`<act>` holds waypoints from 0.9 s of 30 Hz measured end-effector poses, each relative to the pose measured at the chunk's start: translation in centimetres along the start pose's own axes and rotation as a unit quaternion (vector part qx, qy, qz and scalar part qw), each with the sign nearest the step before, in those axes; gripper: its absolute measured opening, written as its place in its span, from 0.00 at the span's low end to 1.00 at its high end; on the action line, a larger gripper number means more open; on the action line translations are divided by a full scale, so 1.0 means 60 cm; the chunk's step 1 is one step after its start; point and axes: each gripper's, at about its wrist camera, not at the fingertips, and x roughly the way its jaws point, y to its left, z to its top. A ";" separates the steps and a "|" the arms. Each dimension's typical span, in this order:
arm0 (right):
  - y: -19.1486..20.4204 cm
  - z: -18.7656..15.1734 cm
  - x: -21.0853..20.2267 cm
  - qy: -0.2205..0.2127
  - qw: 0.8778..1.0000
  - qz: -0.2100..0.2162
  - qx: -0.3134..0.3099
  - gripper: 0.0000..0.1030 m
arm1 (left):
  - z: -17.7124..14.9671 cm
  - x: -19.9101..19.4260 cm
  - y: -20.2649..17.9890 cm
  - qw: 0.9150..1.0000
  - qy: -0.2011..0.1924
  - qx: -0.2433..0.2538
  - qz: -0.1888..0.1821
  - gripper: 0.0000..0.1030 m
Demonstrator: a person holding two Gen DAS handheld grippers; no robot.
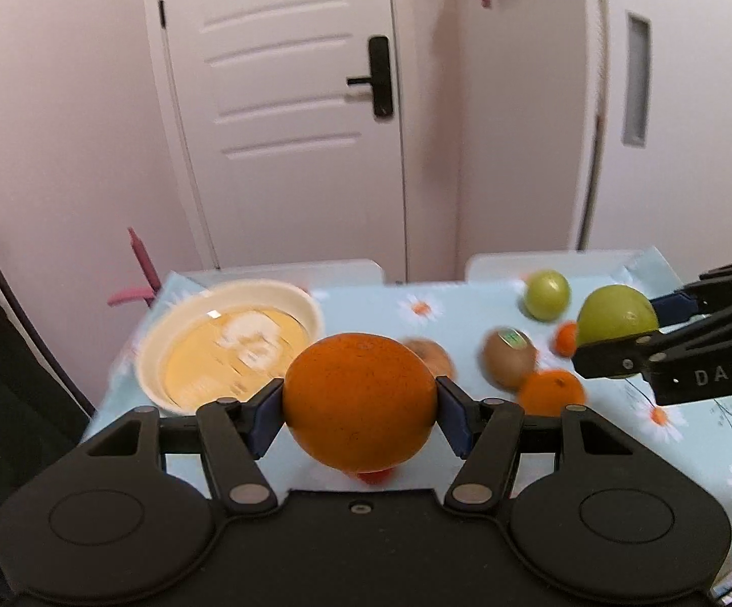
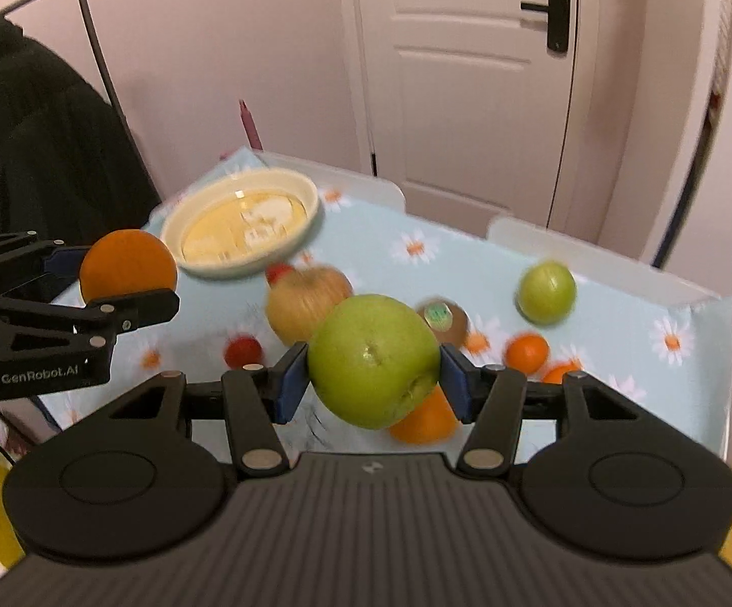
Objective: Organize fruits
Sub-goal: 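Release the orange from the left tool into the white bowl while the right tool releases the apple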
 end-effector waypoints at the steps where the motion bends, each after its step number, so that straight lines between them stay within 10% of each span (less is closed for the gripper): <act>1: 0.009 0.011 0.004 -0.002 1.000 -0.002 0.005 0.68 | 0.008 0.002 0.015 1.000 -0.003 0.001 0.000 0.64; 27: 0.189 0.211 0.287 -0.012 0.993 -0.062 0.097 0.68 | 0.105 0.284 0.292 0.996 0.014 0.048 -0.072 0.64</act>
